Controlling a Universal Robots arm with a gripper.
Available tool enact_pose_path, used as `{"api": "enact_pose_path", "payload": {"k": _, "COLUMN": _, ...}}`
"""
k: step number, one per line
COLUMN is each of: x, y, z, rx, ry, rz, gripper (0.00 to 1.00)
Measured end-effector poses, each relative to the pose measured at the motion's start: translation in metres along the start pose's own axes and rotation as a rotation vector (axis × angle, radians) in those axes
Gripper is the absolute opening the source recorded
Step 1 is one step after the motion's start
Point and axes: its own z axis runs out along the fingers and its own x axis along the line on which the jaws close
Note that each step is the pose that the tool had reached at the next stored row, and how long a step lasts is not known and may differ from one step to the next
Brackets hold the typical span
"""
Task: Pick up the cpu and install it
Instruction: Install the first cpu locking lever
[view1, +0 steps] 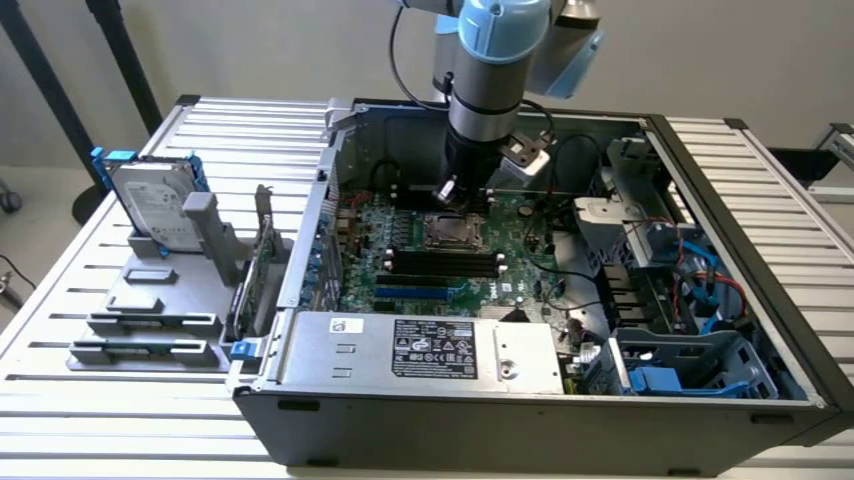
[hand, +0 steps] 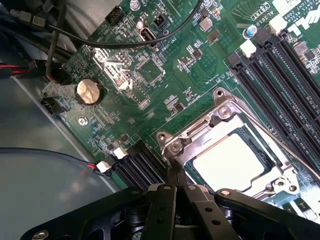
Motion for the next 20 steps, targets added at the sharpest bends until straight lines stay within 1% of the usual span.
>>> {"api": "enact_pose_path", "payload": {"k": 3, "x": 0.000, "y": 0.0000, "z": -0.0009, "rx": 0.0005, "ry": -0.0003, "rz": 0.000, "gripper": 0.11}}
{"api": "enact_pose_path", "payload": {"k": 8, "x": -0.001, "y": 0.0008, "z": -0.0125, "rx": 0.0032, "ry": -0.0028, "rz": 0.001, "gripper": 0.11}}
{"api": "enact_pose_path", "payload": {"k": 20, "x": -0.024, "y": 0.0117, "z": -0.0450, "rx": 0.0037, "ry": -0.0029, "rz": 0.001, "gripper": 0.11}}
